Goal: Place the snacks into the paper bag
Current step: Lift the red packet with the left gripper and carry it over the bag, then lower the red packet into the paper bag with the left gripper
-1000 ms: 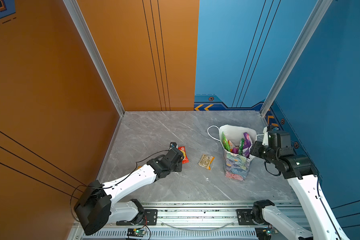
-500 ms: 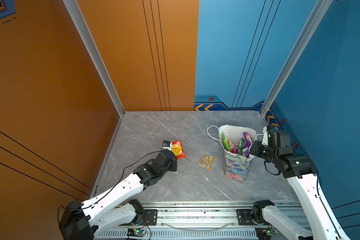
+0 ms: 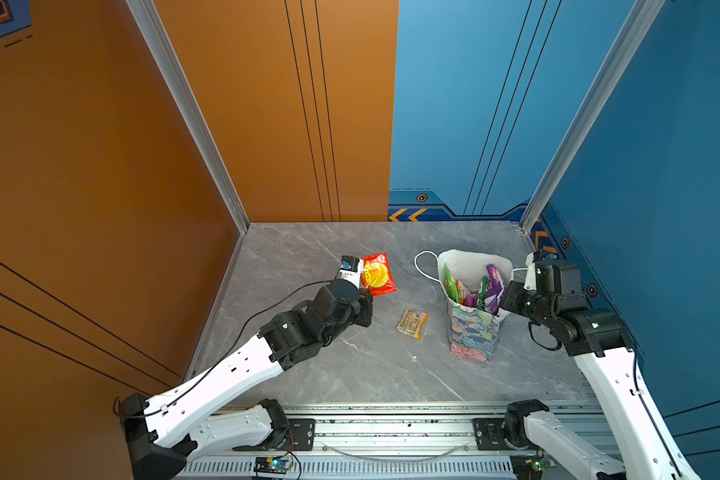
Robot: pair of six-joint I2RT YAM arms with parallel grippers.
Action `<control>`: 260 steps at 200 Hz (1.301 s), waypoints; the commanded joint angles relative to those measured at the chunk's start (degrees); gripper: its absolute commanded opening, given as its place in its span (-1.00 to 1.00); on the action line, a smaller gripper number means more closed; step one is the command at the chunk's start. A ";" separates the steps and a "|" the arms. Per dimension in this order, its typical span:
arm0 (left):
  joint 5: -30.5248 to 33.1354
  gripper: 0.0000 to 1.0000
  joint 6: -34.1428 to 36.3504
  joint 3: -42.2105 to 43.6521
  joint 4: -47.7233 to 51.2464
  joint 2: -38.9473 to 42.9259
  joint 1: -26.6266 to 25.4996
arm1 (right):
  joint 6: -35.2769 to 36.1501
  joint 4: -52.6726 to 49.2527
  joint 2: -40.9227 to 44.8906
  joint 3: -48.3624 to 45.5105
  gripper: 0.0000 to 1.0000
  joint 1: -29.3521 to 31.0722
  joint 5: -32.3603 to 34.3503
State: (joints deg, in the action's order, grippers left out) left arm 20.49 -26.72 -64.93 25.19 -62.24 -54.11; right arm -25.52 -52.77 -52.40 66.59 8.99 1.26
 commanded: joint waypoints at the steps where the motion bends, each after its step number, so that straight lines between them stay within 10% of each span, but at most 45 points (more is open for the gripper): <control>1: 3.17 -1.00 5.44 -7.19 3.31 -2.69 -3.38 | -0.32 1.23 0.76 1.13 -1.00 0.28 -1.17; 187: -11.82 -1.00 5.07 -74.68 38.90 -56.00 -8.55 | -2.07 3.05 2.48 -1.06 -1.00 2.11 -3.40; 260: -14.18 -1.00 3.47 -81.01 43.94 -61.27 -7.86 | -1.57 3.17 1.75 -0.93 -1.00 1.85 -3.31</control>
State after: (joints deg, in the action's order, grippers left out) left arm 8.45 -22.35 -143.87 66.24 -122.83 -62.52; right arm -27.03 -51.68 -50.78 65.17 10.57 -0.23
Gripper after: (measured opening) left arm 0.058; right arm 0.047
